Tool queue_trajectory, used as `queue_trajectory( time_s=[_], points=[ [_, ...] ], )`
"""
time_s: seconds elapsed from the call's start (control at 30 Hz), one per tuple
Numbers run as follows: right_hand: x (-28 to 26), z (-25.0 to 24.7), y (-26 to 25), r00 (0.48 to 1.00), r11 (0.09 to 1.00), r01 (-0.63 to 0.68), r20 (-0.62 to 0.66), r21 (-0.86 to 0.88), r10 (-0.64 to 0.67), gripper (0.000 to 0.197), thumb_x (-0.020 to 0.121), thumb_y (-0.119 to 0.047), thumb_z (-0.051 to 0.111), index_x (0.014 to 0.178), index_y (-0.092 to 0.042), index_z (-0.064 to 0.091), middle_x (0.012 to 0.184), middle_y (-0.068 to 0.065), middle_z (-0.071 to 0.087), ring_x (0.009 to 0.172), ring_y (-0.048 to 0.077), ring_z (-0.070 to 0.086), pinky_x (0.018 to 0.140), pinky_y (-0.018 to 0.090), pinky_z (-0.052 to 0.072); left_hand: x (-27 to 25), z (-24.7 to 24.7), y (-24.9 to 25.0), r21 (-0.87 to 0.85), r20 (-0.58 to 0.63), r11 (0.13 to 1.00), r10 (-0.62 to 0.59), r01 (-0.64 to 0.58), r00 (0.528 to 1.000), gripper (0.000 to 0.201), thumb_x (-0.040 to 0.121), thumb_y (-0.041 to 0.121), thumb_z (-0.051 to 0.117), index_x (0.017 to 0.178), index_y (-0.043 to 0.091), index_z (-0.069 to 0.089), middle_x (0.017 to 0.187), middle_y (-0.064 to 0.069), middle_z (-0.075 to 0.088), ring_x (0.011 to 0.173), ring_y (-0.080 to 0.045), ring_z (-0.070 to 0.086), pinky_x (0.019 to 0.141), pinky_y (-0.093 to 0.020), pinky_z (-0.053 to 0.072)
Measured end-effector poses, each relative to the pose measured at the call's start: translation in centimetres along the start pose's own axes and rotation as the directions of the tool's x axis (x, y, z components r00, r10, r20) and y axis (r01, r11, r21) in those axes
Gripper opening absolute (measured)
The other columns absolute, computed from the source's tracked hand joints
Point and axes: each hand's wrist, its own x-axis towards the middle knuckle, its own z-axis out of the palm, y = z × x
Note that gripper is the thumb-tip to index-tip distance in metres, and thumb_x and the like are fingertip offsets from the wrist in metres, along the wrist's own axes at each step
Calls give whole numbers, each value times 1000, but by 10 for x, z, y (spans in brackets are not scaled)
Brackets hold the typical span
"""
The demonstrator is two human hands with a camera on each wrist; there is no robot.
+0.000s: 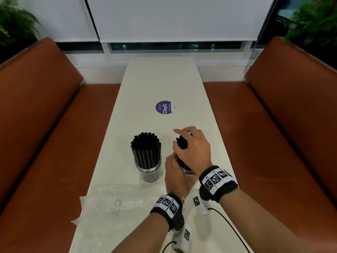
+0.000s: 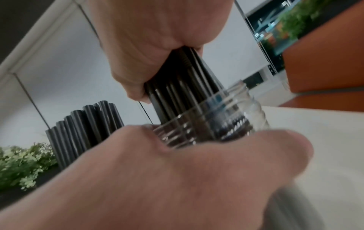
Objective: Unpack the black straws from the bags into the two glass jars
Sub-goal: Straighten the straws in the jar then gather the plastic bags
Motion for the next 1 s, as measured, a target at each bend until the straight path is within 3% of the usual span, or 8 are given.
queue_trajectory(
  time_s=[0.23,0.37,0.53,0.63,0.77,0.87,1.0],
  points=[
    [5,1,7,997,995,78,1,-58,-78,19,96,-33,71,110,-28,83,110,-3,74,94,21,67,70,31,57,-1,-2,3,46,5,999,7,-8,1000,105,53,70,69,143,24,42,135,7,49,124,-15,57,87,-33,62],
    [7,1,9,991,988,134,15,-71,-133,21,101,-32,67,116,-29,81,116,-6,76,94,19,65,74,28,55,1,-2,1,43,21,999,-13,12,1000,102,57,56,88,142,26,39,136,8,48,123,-15,59,88,-36,63],
    [8,3,10,996,993,94,2,-67,-94,14,97,-34,71,98,-26,83,105,-7,78,87,21,64,69,28,53,0,1,2,59,7,998,-36,36,999,105,55,62,81,144,24,39,137,6,48,124,-17,60,86,-38,63],
    [10,5,8,997,995,78,11,-67,-77,16,96,-37,71,94,-27,83,101,-7,77,86,20,64,68,26,50,0,4,4,86,-12,995,-59,59,998,107,60,50,92,147,20,39,140,3,48,127,-19,57,86,-40,62],
    [9,7,7,992,988,124,50,-94,-120,24,101,-41,65,102,-26,83,114,-7,80,91,22,68,77,39,59,-2,6,7,96,-47,991,-89,93,995,104,62,43,94,147,19,38,141,1,49,127,-22,57,84,-43,62],
    [9,6,7,988,985,139,81,-107,-130,27,103,-43,61,111,-26,82,129,-5,77,100,25,72,83,41,61,-3,7,8,101,-57,988,-110,116,992,102,63,45,91,145,23,35,142,3,47,127,-23,58,84,-46,62],
    [11,6,6,986,985,139,104,-105,-128,30,103,-44,60,113,-26,81,132,-3,76,103,26,73,85,42,61,-2,7,9,117,-65,985,-120,127,991,104,63,45,93,146,23,35,142,3,47,127,-23,58,84,-43,62]
  ],
)
